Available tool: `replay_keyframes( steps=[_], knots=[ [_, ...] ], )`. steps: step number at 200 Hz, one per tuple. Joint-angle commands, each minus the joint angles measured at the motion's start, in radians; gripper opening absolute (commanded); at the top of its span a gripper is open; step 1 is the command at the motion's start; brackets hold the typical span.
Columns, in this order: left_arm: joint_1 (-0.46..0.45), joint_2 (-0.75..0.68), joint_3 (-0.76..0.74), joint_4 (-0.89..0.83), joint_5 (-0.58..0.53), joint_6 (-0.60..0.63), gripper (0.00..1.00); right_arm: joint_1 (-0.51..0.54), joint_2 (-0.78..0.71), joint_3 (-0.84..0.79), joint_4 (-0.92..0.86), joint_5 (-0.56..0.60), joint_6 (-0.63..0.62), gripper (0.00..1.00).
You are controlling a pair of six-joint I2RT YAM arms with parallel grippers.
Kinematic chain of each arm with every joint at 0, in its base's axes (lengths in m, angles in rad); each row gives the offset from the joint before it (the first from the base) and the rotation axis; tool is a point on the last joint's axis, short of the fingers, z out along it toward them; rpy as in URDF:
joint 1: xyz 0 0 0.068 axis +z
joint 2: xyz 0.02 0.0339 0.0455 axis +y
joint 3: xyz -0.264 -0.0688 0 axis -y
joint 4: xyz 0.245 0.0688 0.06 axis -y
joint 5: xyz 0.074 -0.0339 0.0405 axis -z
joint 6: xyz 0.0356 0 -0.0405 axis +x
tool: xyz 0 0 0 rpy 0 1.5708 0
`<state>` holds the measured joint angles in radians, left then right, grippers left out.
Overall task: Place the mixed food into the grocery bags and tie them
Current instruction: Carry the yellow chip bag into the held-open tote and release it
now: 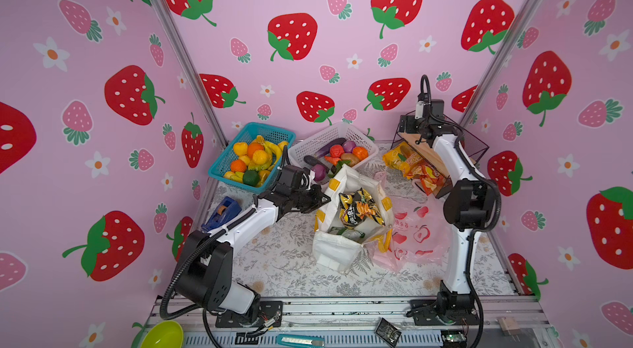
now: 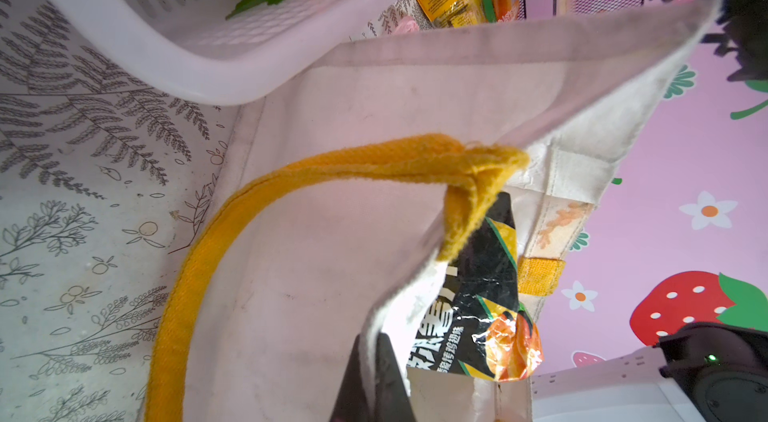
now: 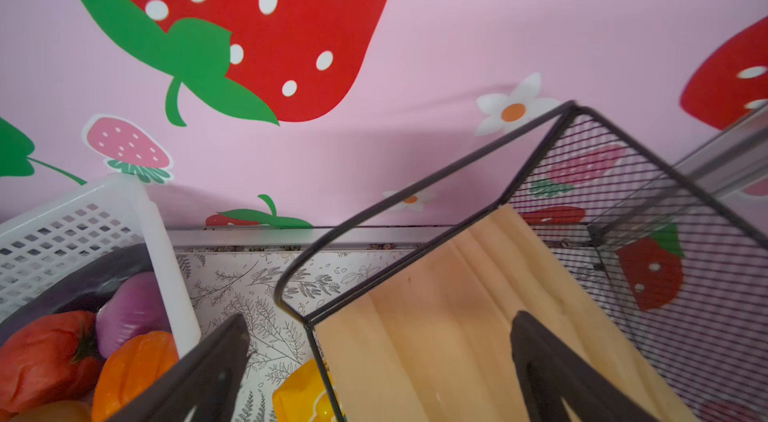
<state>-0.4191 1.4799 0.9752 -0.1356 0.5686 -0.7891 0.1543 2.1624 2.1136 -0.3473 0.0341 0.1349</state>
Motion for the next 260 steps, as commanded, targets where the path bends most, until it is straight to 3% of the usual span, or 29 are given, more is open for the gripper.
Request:
replay_keyframes(
  steps=[1, 27, 45, 95, 116, 142, 195, 210, 217, 260],
  knots=[
    [-0.006, -0.004, 0.025, -0.013, 0.001, 0.011, 0.0, 0.02, -0.155, -0.149, 0.01, 0.027, 0.019, 0.98],
    [-0.002, -0.039, 0.018, -0.047, -0.035, 0.039, 0.0, 0.117, -0.442, -0.485, 0.133, 0.017, 0.058, 0.95],
    [0.001, -0.06, 0.004, -0.053, -0.063, 0.046, 0.0, 0.212, -0.634, -0.707, 0.166, -0.059, 0.083, 0.91],
    [0.004, -0.054, 0.022, -0.083, -0.045, 0.068, 0.0, 0.484, -0.923, -0.899, -0.162, -0.248, -0.011, 0.71],
    [0.003, -0.06, 0.016, -0.07, -0.046, 0.063, 0.0, 0.567, -0.9, -0.924, -0.252, -0.221, -0.011, 0.65],
    [0.004, -0.059, 0.022, -0.076, -0.045, 0.058, 0.0, 0.591, -0.801, -0.926, -0.276, -0.152, -0.026, 0.52],
    [0.002, -0.071, 0.029, -0.1, -0.038, 0.055, 0.01, 0.667, -0.599, -0.95, -0.175, -0.237, -0.061, 0.36],
    [0.003, -0.083, 0.027, -0.112, -0.041, 0.054, 0.04, 0.671, -0.549, -0.959, -0.126, -0.276, -0.063, 0.35],
    [0.003, -0.085, 0.027, -0.118, -0.041, 0.057, 0.11, 0.674, -0.526, -0.964, -0.105, -0.293, -0.065, 0.34],
    [0.011, -0.098, 0.039, -0.173, -0.047, 0.085, 0.12, 0.679, -0.491, -0.974, -0.075, -0.336, -0.093, 0.4]
  ],
)
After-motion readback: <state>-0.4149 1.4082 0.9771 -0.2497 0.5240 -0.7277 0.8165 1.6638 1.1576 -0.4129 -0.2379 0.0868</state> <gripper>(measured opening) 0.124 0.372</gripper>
